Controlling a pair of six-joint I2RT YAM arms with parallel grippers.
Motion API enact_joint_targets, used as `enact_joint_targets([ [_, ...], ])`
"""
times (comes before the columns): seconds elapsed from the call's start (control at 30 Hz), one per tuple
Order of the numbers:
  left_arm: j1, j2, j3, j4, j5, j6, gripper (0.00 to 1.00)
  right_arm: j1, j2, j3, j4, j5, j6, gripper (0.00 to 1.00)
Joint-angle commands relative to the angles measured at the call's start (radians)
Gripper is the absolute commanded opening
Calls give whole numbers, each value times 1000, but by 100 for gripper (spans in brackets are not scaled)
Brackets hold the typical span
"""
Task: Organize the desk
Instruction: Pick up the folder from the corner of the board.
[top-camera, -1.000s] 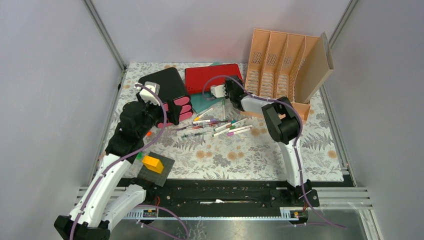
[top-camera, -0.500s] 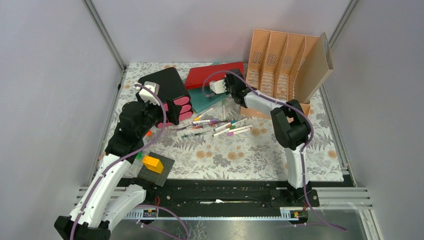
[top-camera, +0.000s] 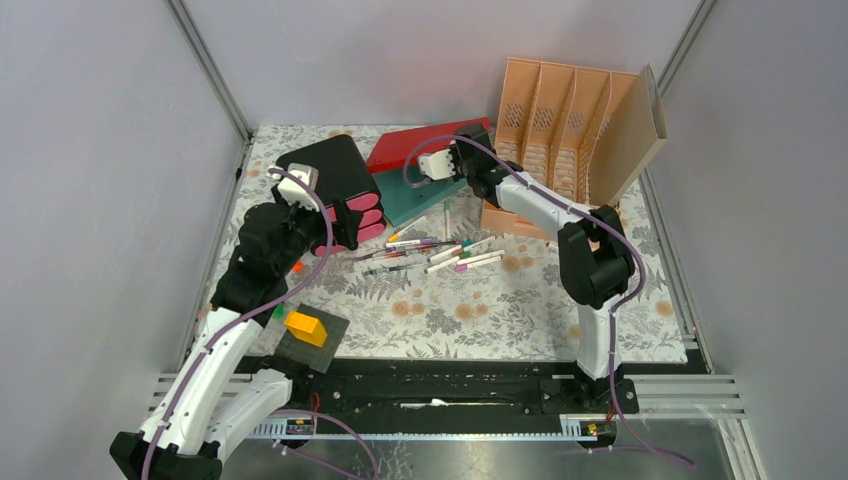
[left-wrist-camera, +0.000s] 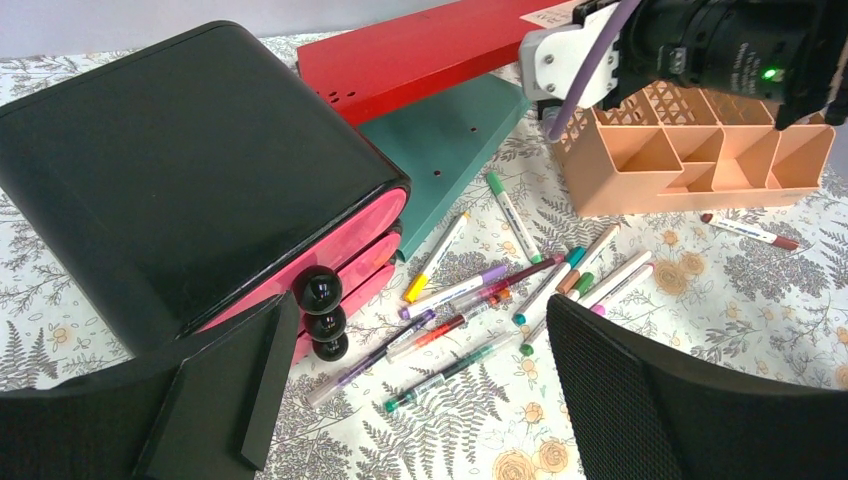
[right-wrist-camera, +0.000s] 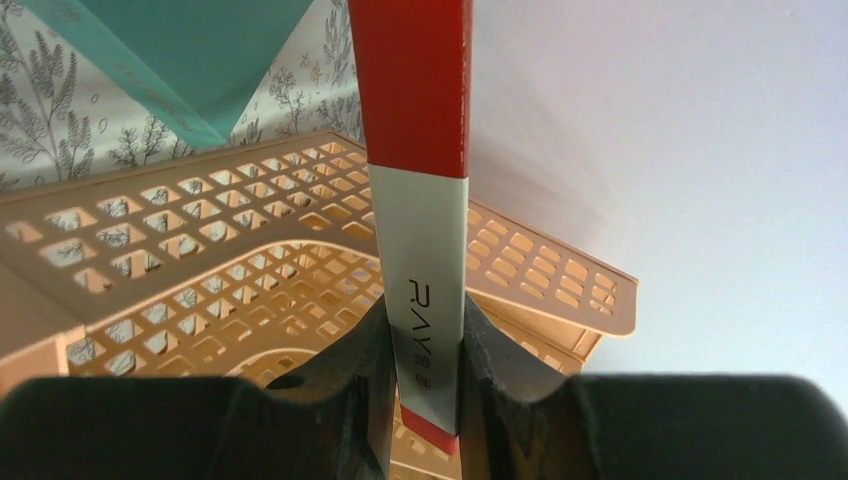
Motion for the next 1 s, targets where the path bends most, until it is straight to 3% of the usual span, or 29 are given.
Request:
enact_joint_targets([
  [0.0,8,-5,-9,63,37,9,99,22,-140,83,13,-59,82,0],
  [0.4,10,4,-14,83,98,6,99,21,-238,90,-108,-95,174,0],
  [0.77,17,-11,-14,161,371,-29,99,22,-387,105,-312,-175,315,0],
  [0.97,17,-64,-84,378,580,-236,99,21,-494,88,-406,-209,380,0],
])
